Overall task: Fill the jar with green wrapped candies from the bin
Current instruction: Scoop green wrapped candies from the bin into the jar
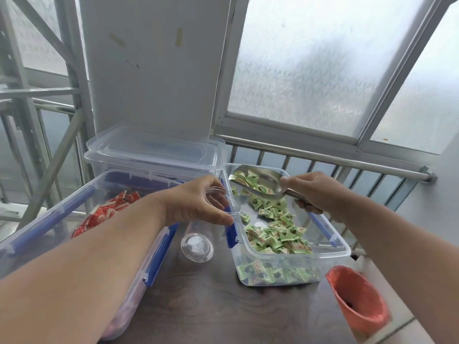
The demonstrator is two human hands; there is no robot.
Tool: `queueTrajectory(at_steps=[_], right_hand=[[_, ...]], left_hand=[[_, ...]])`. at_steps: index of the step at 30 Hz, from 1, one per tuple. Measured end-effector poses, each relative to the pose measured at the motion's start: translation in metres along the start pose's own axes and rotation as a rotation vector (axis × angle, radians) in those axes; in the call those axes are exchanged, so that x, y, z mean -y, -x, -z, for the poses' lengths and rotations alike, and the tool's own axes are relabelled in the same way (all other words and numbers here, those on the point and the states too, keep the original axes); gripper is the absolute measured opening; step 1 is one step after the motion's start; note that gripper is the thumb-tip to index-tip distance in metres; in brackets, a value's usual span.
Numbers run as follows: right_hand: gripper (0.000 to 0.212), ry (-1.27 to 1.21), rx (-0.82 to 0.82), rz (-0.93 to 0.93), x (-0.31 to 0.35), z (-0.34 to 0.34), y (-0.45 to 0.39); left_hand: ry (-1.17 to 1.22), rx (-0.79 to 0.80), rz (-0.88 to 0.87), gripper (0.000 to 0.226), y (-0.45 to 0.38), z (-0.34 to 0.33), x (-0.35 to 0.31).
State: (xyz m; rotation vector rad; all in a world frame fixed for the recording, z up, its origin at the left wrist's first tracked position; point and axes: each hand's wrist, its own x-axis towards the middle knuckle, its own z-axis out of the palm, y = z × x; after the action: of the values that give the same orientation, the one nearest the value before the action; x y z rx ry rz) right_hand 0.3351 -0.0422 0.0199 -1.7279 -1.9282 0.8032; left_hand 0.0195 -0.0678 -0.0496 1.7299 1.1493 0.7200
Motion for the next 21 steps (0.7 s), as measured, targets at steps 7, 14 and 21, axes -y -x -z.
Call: queueTrajectory(at_steps=[7, 14, 21], right_hand=[[0.058, 0.413, -0.048, 0.157, 0.025, 0.005, 0.001], [0.062, 0.885, -0.139, 0.336, 0.058, 0.004, -0.001], [0.067, 1.139, -0.156, 0.474, 0.085, -0.001, -0.011]], left_hand=[[0.008, -0.015, 0.014, 0.084, 0.001, -0.001, -0.002], [0.016, 0.008, 0.007, 0.074, 0.001, -0.001, -0.001], [0.030, 0.005, 0.011, 0.077, -0.001, 0.000, 0.001]])
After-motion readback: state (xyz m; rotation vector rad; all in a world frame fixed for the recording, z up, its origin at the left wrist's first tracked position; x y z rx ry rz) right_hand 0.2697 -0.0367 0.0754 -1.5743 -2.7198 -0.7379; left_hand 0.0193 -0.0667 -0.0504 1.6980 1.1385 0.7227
